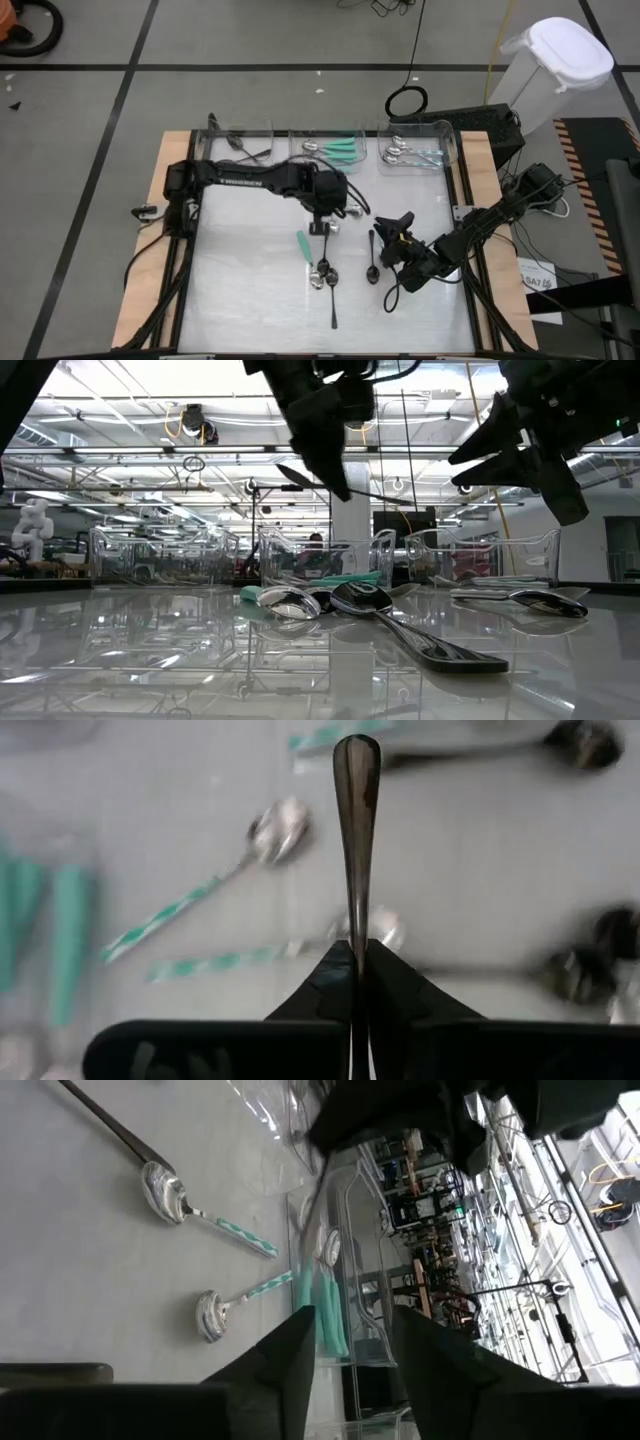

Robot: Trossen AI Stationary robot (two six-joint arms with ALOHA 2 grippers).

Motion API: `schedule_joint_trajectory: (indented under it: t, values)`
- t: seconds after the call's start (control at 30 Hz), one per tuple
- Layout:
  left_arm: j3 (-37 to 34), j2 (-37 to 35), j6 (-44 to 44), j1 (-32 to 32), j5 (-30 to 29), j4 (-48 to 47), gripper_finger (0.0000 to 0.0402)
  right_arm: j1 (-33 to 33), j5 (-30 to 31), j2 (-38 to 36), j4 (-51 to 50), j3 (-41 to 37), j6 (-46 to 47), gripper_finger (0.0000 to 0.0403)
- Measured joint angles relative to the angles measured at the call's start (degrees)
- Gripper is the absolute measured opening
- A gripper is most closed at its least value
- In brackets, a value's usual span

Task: Sort silverware by color (type)
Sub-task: Put the black spoon into the left transparent bin

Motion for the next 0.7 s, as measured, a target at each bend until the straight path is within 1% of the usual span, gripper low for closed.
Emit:
schedule_joint_trajectory:
  t: [0.1,0.17,0.23,0.3,0.4,0.47,0.57,0.7]
  values:
    - [0.11,-0.97,1.97,1.91,-0.95,-1.3,0.0009,-0.35,-0.92,-0.02,-0.94,0.02,0.91,0.0132]
    - [-0.07,-1.58,2.32,3.36,-1.31,-4.51,0.0008,-0.63,-1.16,-0.07,-1.16,0.02,1.46,0.0132]
    - [0.01,-2.04,3.03,4.63,-2.89,-5.29,0.0008,-0.98,-2.43,-0.21,-1.79,0.02,2.11,0.0132]
    - [0.01,-2.94,3.62,6.08,-3.91,-8.79,0.0008,-1.24,-2.78,-0.75,-2.07,0.02,2.75,0.0132]
    - [0.02,-3.16,5.06,8.07,-4.05,-9.93,0.0008,-1.35,-5.69,-2.5,-3.73,0.02,4.76,0.0132]
    - [-0.09,-3.57,5.71,9.21,-4.05,-12.44,0.0008,-1.37,-8.04,-4.02,-5.12,0.02,6.76,0.0132]
    - [0.04,-4.45,6.32,11.07,-4.01,-13.1,0.0008,-1.33,-10.04,-6.37,-7.52,0.02,9.62,0.0132]
    - [-0.02,-6.07,5.69,13.5,-4.94,-17.82,0.0008,-1.11,-13.1,-9.26,-10.45,0.02,13.28,0.0132]
